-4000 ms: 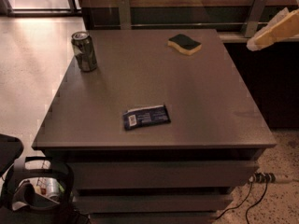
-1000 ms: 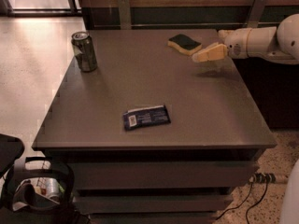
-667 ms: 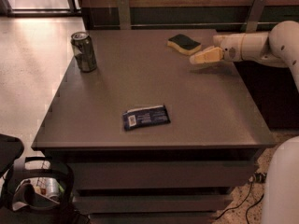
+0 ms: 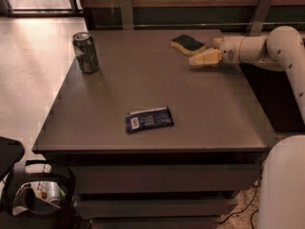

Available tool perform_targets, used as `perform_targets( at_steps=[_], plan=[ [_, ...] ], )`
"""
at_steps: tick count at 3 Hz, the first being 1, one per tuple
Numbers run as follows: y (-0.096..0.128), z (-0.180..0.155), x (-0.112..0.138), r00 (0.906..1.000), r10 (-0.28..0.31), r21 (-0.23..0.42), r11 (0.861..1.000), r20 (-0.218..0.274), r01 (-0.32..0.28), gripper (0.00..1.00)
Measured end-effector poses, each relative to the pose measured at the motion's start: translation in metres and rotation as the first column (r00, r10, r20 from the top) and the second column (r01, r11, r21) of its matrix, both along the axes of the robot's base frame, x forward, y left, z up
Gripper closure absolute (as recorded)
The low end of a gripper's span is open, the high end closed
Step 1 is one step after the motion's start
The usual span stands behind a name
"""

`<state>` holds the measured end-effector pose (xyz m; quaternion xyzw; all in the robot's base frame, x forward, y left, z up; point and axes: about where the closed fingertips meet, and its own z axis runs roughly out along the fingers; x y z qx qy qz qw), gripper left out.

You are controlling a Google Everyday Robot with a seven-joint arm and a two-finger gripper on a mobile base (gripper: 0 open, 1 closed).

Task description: Move sponge near rxbar blueberry

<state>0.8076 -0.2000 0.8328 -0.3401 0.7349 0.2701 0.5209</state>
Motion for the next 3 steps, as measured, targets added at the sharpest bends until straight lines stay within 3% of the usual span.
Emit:
perform_targets(
  at_steps=[2, 3],
  plan=[
    [0.028, 0.003, 0.027, 0.9986, -0.028, 0.033, 0.999, 0.044, 0.027, 0.00],
    [0.037, -0.010, 0.036, 0.9988, -0.042, 0.033, 0.999, 0.026, 0.042, 0.13]
  ],
)
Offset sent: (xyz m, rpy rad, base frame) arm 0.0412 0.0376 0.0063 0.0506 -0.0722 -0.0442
